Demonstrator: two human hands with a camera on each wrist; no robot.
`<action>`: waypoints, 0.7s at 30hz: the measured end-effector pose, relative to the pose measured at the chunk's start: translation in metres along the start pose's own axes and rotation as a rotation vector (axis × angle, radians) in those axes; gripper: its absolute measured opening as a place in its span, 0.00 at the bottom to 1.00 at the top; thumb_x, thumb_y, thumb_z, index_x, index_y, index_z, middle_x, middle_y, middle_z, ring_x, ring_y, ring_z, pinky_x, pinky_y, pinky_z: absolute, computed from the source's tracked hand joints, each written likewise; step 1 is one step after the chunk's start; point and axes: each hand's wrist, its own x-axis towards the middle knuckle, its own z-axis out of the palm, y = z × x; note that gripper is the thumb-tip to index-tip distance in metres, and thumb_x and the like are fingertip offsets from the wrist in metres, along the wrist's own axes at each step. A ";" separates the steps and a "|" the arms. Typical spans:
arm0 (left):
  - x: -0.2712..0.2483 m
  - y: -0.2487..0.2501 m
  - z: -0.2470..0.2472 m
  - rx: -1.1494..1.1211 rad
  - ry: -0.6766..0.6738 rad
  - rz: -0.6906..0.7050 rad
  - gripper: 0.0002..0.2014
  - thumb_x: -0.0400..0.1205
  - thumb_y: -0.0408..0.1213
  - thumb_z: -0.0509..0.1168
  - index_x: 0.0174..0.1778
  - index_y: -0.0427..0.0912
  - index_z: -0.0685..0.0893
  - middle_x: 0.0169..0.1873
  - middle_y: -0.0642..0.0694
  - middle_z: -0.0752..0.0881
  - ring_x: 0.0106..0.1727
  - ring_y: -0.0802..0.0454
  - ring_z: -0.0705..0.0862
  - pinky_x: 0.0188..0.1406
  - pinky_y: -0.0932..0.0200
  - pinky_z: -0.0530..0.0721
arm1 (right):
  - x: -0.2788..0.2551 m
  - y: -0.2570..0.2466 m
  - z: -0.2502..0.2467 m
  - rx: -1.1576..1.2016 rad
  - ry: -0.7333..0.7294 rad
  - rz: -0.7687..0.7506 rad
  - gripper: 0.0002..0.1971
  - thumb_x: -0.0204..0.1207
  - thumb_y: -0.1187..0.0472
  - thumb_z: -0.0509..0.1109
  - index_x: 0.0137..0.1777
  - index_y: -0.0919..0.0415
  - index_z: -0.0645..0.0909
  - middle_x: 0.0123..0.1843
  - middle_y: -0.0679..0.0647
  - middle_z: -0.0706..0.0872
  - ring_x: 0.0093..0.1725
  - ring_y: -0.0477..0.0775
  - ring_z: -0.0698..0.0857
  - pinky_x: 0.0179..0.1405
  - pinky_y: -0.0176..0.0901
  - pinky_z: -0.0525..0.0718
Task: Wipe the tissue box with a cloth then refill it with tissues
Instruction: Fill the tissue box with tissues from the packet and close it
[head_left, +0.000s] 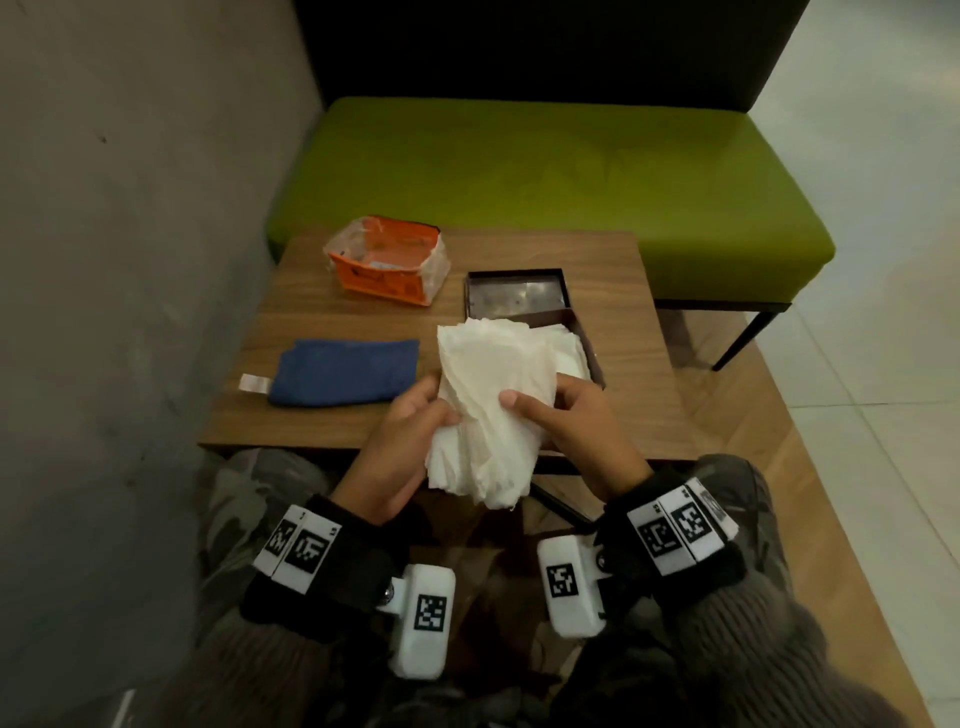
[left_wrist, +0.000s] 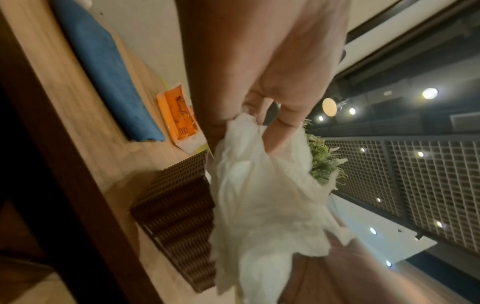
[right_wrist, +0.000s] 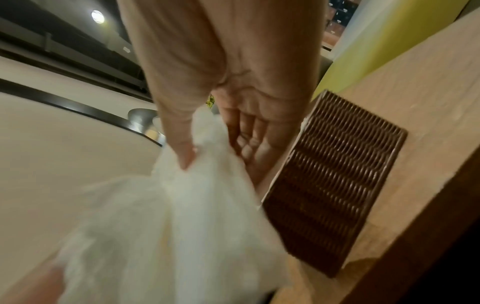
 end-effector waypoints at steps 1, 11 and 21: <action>-0.003 -0.002 0.001 -0.012 -0.025 -0.012 0.18 0.83 0.29 0.52 0.65 0.46 0.79 0.59 0.43 0.87 0.62 0.45 0.85 0.62 0.44 0.82 | -0.001 0.002 0.000 0.004 0.028 -0.005 0.13 0.76 0.62 0.75 0.60 0.63 0.85 0.56 0.53 0.91 0.55 0.54 0.90 0.50 0.46 0.90; -0.008 -0.007 0.006 0.297 0.029 0.108 0.14 0.83 0.41 0.62 0.66 0.51 0.77 0.57 0.51 0.86 0.58 0.51 0.86 0.56 0.49 0.86 | -0.010 0.003 -0.005 0.075 0.018 -0.041 0.12 0.79 0.63 0.71 0.62 0.59 0.82 0.59 0.55 0.89 0.56 0.51 0.89 0.48 0.41 0.91; -0.008 -0.009 0.019 0.125 0.068 0.195 0.11 0.81 0.57 0.53 0.56 0.63 0.73 0.54 0.53 0.84 0.55 0.55 0.86 0.47 0.61 0.84 | -0.016 0.002 0.008 0.373 -0.129 0.029 0.19 0.82 0.57 0.66 0.72 0.55 0.76 0.65 0.53 0.87 0.65 0.54 0.86 0.66 0.55 0.84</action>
